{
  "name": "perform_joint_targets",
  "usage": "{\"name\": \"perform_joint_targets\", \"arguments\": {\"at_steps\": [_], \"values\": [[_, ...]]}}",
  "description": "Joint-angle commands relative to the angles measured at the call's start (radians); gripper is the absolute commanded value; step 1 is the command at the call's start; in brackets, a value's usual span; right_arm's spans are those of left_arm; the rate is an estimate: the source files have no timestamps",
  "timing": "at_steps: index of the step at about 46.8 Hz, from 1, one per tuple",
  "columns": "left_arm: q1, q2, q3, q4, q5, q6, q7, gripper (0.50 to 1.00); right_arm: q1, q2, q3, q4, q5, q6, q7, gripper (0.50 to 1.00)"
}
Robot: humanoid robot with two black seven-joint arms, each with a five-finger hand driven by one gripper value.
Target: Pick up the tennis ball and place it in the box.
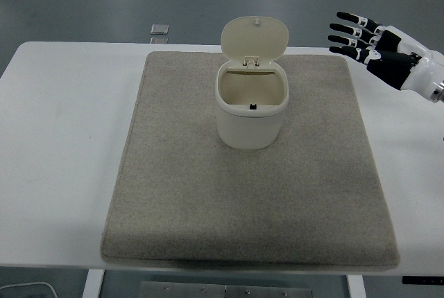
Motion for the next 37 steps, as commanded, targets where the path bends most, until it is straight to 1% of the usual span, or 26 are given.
{"name": "perform_joint_targets", "arguments": {"at_steps": [1,5,7,9,14,21,31,37], "values": [[0.000,0.000,0.001,0.000,0.000,0.000,0.000,0.992,-0.002,0.002,-0.001,-0.007,0.071,-0.047,-0.034,0.885],[0.000,0.000,-0.001,0.000,0.000,0.000,0.000,0.992,0.000,0.028,-0.001,-0.025,0.146,-0.087,-0.096,0.885],[0.000,0.000,-0.001,0.000,0.000,0.000,0.000,0.992,0.001,0.048,-0.001,-0.038,0.172,-0.111,-0.116,0.885],[0.000,0.000,0.001,-0.002,0.000,0.000,0.000,0.992,0.001,0.061,-0.001,-0.048,0.189,-0.134,-0.123,0.885],[0.000,0.000,-0.001,0.000,0.000,0.000,0.000,0.992,0.000,0.083,-0.001,-0.068,0.244,-0.168,-0.126,0.885],[0.000,0.000,0.001,0.000,0.000,0.000,0.000,0.992,-0.005,0.111,-0.001,-0.099,0.336,-0.184,-0.136,0.885],[0.000,0.000,-0.001,0.000,0.000,0.000,0.000,0.992,-0.005,0.166,0.000,-0.171,0.347,-0.190,-0.137,0.887],[0.000,0.000,0.001,0.000,0.000,0.000,0.000,0.992,-0.005,0.192,0.008,-0.202,0.353,-0.213,-0.134,0.887]]}}
